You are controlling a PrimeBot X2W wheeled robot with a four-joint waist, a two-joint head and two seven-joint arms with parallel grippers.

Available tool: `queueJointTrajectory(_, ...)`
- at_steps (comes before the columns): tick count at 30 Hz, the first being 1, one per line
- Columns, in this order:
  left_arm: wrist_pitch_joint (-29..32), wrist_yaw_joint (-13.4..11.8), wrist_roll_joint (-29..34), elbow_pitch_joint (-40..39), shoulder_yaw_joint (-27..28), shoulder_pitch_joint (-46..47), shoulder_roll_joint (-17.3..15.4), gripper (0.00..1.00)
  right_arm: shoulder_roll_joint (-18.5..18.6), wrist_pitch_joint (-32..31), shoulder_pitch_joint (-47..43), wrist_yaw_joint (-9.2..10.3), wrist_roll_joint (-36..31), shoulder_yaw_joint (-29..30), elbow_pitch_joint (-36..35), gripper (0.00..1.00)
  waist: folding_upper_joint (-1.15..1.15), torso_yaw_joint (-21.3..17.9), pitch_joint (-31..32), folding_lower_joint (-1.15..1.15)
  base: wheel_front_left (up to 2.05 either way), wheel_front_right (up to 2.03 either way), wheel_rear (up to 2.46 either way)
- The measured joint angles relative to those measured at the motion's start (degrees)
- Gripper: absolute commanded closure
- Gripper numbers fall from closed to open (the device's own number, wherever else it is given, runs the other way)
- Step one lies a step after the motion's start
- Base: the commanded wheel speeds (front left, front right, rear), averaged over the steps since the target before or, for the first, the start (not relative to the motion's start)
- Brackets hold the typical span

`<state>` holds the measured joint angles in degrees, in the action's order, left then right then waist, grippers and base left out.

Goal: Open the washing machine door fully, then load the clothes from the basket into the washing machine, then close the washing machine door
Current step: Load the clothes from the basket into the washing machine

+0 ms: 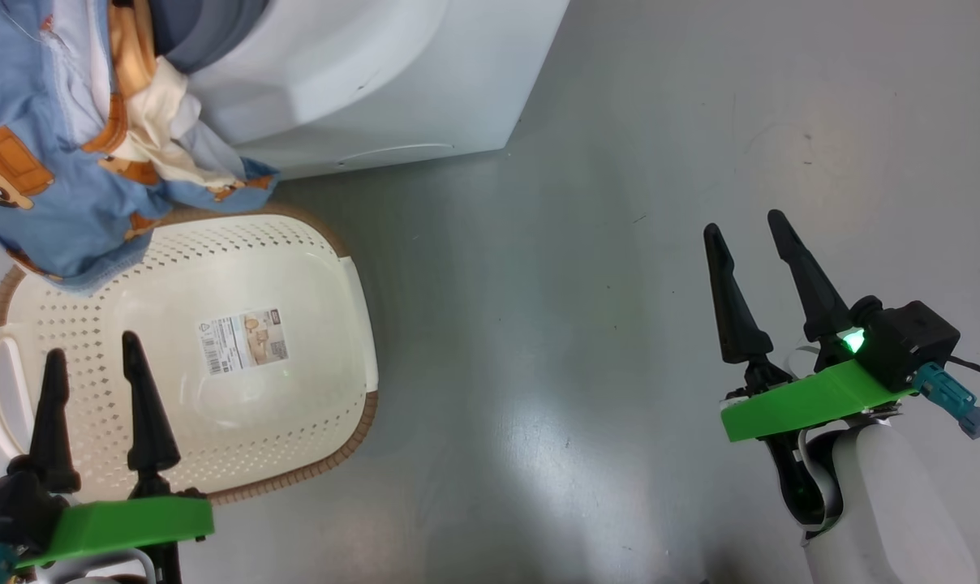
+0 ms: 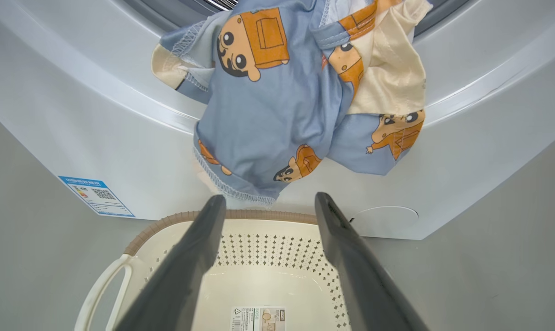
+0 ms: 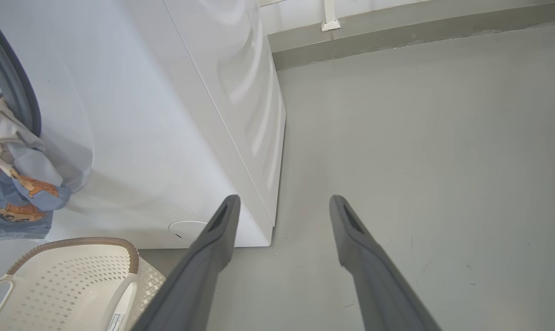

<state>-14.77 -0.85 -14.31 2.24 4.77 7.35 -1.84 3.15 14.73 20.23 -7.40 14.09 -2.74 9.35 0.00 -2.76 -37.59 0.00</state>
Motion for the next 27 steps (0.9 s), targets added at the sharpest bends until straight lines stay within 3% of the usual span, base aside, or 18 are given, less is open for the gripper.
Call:
queueJointTrajectory(14,0.0,-0.5,-1.2,1.7,-0.9,0.6,0.0,0.0,0.0,0.0,0.0,0.0,0.0,-0.1,0.0,0.0,0.0,-0.1,-0.4,0.0,0.0,0.0,0.0)
queueJointTrajectory(27,0.0,0.7,-1.3,10.2,-0.7,12.6,0.0,0.0,0.0,0.0,0.0,0.0,0.2,-0.3,0.2,0.0,0.0,-1.6,-1.4,0.0,0.0,0.0,0.0)
